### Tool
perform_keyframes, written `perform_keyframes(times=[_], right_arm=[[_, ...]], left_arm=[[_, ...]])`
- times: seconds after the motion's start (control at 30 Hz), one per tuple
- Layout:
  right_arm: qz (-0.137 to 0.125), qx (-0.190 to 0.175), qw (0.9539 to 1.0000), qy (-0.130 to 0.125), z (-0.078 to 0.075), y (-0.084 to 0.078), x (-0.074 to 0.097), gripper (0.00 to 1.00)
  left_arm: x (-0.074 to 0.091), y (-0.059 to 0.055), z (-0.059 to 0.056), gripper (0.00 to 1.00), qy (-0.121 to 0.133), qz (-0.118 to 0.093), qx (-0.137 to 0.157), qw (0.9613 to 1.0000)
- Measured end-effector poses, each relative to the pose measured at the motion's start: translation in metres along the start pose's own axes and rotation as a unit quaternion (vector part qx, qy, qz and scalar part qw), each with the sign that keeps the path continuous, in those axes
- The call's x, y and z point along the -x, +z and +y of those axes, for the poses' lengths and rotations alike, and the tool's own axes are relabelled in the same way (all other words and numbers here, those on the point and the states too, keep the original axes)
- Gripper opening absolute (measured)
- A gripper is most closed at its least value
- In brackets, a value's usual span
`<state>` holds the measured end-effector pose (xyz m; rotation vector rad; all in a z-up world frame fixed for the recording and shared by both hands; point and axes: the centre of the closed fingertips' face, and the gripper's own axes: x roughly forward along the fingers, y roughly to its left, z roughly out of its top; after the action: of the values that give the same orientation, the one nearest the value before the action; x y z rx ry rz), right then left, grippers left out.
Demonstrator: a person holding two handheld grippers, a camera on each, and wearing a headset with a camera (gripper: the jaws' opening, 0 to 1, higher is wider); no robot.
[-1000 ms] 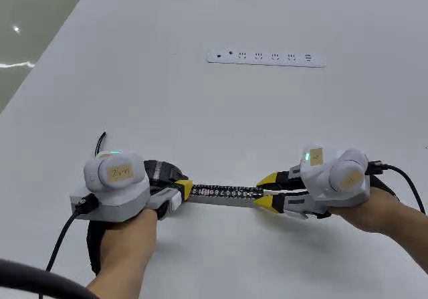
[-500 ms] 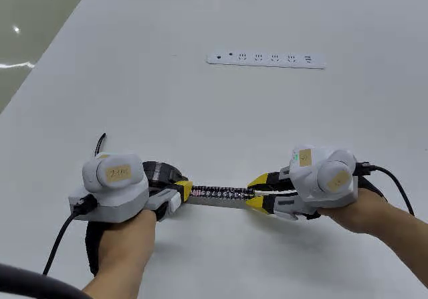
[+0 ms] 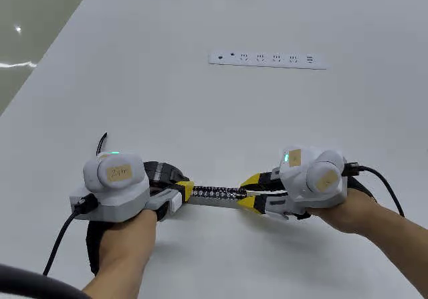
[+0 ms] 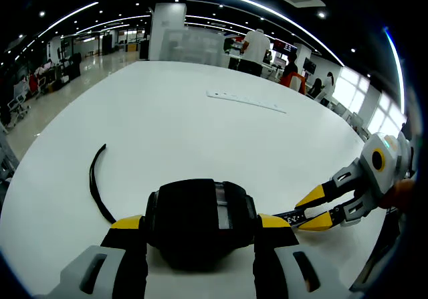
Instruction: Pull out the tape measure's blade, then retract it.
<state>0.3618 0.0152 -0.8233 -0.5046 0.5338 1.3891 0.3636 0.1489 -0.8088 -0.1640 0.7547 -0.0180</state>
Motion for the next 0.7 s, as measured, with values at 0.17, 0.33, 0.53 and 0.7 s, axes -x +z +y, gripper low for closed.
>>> perform_keyframes(times=[0.17, 0.33, 0.53, 0.7], right_arm=[[-0.002, 0.001, 1.0, 0.002, 0.001, 0.005, -0.006, 0.13], [-0.004, 0.0, 1.0, 0.003, 0.002, 0.007, -0.011, 0.13], [-0.007, 0.002, 1.0, 0.005, 0.003, 0.012, -0.018, 0.13], [-0.008, 0.005, 0.9999, 0.009, 0.004, 0.018, -0.025, 0.13]], left_arm=[[0.0, 0.0, 0.0, 0.61, -0.001, 0.001, 0.001, 1.0], [0.0, 0.0, -0.001, 0.61, -0.002, 0.002, 0.003, 1.0], [0.0, 0.0, -0.001, 0.61, -0.002, 0.002, 0.004, 1.0], [0.0, 0.0, -0.001, 0.61, -0.003, 0.002, 0.005, 1.0]])
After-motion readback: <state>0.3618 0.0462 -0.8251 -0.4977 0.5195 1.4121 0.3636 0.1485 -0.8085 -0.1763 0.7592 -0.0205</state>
